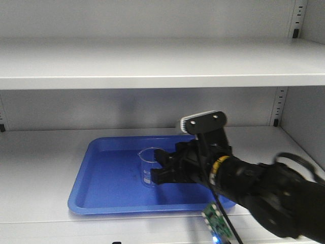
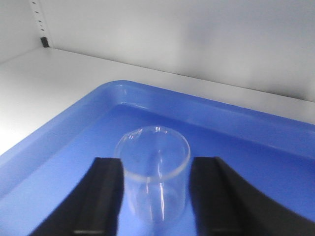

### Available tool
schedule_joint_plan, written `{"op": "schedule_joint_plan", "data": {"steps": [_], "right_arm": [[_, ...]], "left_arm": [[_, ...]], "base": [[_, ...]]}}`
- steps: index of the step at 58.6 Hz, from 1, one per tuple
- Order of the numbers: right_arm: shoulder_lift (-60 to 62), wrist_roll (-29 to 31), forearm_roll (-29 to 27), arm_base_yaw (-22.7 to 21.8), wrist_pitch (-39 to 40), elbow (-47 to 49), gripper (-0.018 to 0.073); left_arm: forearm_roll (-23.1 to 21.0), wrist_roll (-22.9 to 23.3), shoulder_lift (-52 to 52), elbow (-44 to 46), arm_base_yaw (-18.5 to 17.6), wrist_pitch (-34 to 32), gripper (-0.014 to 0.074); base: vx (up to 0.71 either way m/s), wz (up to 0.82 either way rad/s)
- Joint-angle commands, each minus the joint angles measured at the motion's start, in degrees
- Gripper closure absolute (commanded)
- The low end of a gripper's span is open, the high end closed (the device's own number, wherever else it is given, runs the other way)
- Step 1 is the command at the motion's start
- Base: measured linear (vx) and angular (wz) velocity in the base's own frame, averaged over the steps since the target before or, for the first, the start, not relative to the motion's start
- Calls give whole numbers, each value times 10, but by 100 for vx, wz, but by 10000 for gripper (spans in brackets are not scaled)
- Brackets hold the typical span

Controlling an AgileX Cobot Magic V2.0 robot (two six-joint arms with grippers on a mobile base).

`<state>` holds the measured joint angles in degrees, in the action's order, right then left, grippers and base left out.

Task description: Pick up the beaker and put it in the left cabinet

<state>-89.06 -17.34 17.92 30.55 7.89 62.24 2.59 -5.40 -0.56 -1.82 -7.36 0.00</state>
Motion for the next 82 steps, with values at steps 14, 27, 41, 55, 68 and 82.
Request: {"op": "schedule_joint_plan", "data": {"steps": [14,27,41,55,68,82], "right_arm": [[185,0,3,-2,14,-103,334],[247,0,3,-2,-33,-143,341],[248,0,3,-2,-42,-151,341],[248,2,4,-3,-42,-151,341],[328,16,-4,-73,-57,-203,379],[489,16,-31,-224,-55,-356,437]], "left_arm": [[-2,2,-11,-9,0,-43,595],[-2,2,-11,-9,0,-43,595],[-2,2,-11,-9,0,-43,595],[-2,2,-11,-9,0,-43,595],[-2,2,-11,-9,0,-43,595],[-2,2,-11,-9,0,-43,595]], "base": [[0,0],[0,0],[0,0],[0,0],[0,0],[0,0]]}}
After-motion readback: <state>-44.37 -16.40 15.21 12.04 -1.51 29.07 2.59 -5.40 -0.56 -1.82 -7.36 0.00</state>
